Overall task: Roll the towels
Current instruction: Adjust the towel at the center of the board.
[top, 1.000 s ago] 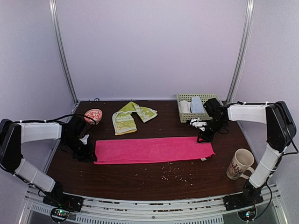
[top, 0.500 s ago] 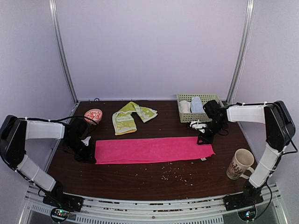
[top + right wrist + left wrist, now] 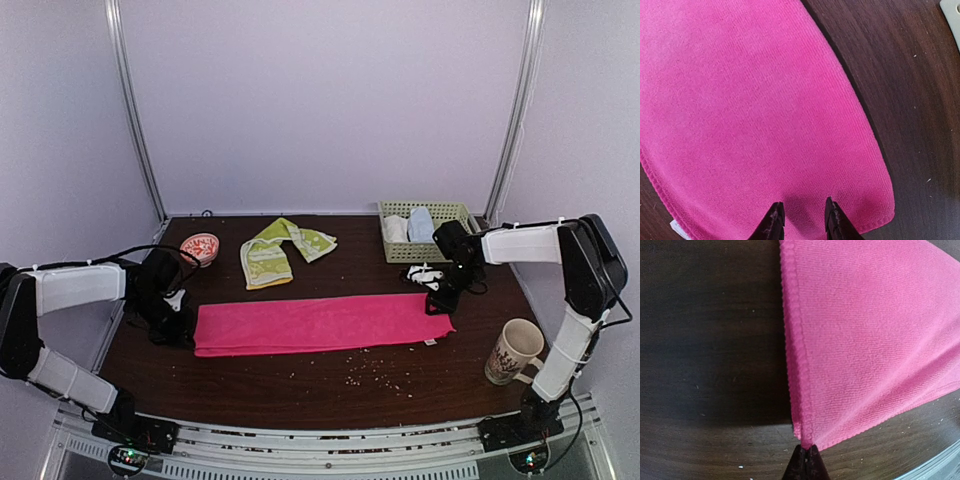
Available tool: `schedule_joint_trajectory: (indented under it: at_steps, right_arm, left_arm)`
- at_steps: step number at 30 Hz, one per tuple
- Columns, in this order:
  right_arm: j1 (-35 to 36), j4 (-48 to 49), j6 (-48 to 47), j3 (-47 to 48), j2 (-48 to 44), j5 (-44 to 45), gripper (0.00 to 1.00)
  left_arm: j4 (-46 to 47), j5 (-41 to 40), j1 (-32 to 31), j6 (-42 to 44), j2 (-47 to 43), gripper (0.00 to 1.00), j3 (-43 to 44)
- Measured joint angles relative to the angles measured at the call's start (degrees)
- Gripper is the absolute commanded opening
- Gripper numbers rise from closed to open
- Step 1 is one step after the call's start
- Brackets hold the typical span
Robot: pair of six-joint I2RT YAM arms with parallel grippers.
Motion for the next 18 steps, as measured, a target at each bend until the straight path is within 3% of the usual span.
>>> schedule_joint_trajectory:
  at_steps: [5, 11, 14, 18]
  right_arm:
    - [-0.1, -3.3, -3.5, -2.0, -3.6, -2.6, 0.32]
    - [0.3, -7.7, -7.4, -6.3, -6.8, -2.3, 0.32]
    - [0.5, -8.3, -8.2, -8.1, -6.8, -0.8, 0.31]
    - [0.5, -7.7, -8.4, -8.6, -6.5, 1.8, 0.30]
  left_arm:
    - [-1.2, 0.1, 0.0, 0.5, 0.6, 0.00, 0.0]
    - [-4.7, 0.5, 0.0, 2.2, 1.4, 0.25, 0.0]
    - [-8.7, 0.5, 0.0, 3.1, 1.4, 0.30, 2.0]
    - [-12.2, -0.6, 0.0, 4.4, 1.4, 0.31, 11.4]
